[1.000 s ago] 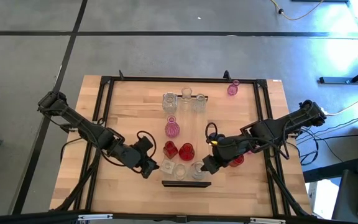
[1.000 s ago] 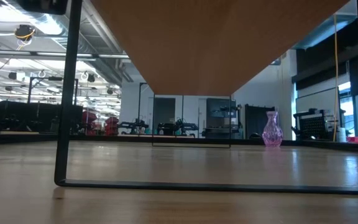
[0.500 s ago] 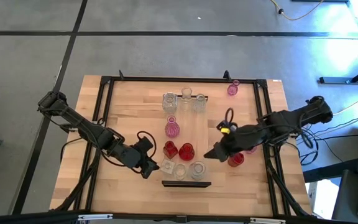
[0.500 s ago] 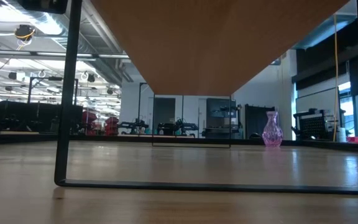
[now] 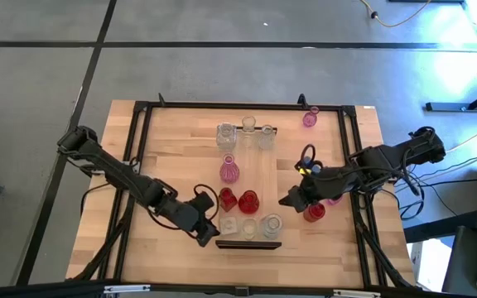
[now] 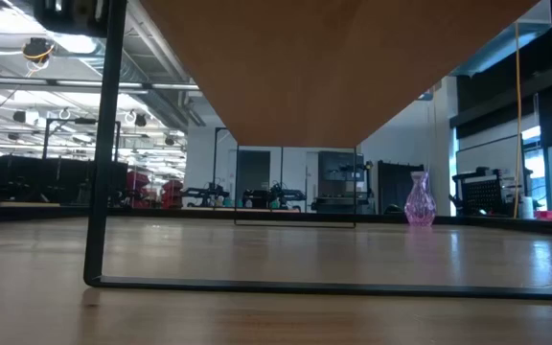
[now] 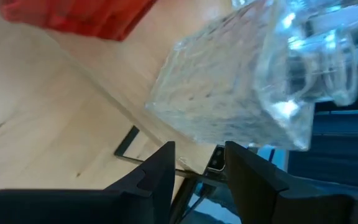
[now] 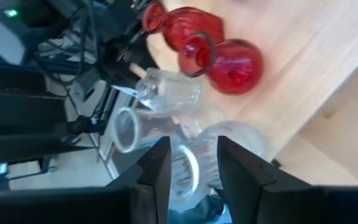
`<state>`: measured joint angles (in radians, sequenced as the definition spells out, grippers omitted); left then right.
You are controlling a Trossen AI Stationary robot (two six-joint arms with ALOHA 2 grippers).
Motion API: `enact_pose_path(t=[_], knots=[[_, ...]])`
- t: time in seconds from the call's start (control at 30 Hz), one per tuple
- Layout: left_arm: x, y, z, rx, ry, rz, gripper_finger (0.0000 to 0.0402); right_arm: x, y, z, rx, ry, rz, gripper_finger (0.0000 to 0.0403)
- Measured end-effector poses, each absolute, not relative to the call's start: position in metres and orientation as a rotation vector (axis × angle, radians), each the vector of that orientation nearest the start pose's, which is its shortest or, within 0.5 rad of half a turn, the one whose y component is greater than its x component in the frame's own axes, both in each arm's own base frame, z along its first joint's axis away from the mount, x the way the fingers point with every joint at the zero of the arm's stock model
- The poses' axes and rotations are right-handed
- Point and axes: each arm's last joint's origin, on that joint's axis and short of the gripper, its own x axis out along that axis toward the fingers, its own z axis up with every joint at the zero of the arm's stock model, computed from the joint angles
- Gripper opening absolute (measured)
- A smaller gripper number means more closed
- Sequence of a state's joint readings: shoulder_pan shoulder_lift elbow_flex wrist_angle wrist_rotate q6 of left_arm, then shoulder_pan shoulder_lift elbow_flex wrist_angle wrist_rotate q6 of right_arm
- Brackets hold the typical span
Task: Sort vases onto shelf
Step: Adjust the transparent vase on the bottom of the shelf, then put the red vase on the shelf aligned with the other red vases
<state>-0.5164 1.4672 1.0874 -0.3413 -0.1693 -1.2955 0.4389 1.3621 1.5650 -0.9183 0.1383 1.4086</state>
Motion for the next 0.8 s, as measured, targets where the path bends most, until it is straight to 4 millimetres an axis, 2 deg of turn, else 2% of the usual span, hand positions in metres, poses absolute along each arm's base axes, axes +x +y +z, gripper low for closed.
enact_pose_path(t=[0.23,0.53,0.67,0.8], knots=[[0.269,-0.154,0.270,-1.000,0.759,0.190,0.0132,0.223,0.107,0.405,1.097,0.768,-0.358,0.0113],[0.256,-0.164,0.264,-1.015,0.829,0.259,0.0132,0.193,0.116,0.391,1.019,0.942,-0.520,0.0113],[0.249,-0.167,0.265,-1.014,0.835,0.281,0.0132,0.187,0.120,0.376,0.978,1.025,-0.590,0.0113],[0.247,-0.168,0.267,-1.010,0.824,0.277,0.0132,0.183,0.120,0.350,0.936,1.180,-0.653,0.0113]])
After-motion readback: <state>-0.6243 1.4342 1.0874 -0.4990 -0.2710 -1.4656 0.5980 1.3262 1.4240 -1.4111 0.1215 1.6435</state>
